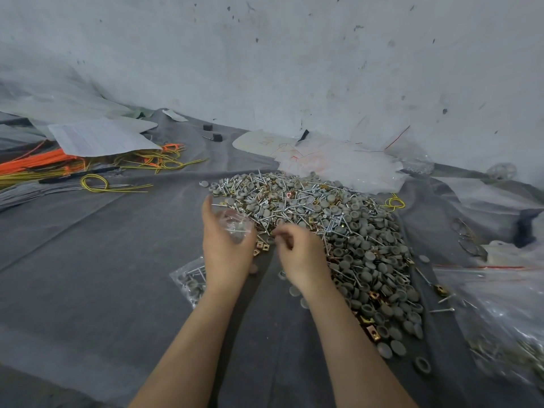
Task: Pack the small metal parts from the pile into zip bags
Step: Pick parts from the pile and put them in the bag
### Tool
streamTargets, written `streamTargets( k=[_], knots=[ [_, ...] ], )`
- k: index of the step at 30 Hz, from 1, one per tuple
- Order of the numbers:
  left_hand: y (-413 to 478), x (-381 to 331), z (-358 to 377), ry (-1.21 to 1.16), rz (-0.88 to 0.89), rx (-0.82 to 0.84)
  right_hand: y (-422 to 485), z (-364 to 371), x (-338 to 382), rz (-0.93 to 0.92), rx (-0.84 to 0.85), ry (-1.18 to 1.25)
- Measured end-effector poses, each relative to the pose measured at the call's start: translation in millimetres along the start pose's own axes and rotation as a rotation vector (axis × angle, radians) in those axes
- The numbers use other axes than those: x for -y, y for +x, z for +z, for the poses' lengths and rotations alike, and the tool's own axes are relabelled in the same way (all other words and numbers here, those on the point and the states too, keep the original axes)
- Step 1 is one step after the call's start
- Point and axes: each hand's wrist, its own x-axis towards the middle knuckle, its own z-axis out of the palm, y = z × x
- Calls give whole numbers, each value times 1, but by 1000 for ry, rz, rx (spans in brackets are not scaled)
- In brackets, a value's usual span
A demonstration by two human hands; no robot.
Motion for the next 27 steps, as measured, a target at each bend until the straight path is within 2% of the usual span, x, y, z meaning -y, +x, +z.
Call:
streamTargets(
  k=[2,4,8,14,16,19,21,23,27],
  knots=[
    [2,1,-1,-60,-54,-32,-4,10,-1,-66,170,-188],
    [2,3,-1,-101,-88,-49,-6,17,1,-83,256,-322],
    [3,4,1,-111,-92,-54,-7,20,3,-90,245,-398],
    [1,7,2,-52,-14,-7,-7,19,5,-60,215,-368],
    [0,7,3,6,35,36,-5,16,4,-35,128,-178],
    [-2,7,7,104,116,129,0,5,5,123,-60,252],
    [-5,8,8,158,160,195,3,0,6,190,-149,438],
    [-6,9,8,195,193,242,5,-3,8,197,-153,589],
    [-6,6,7,184,193,225,4,-1,14,133,4,735]
  ],
)
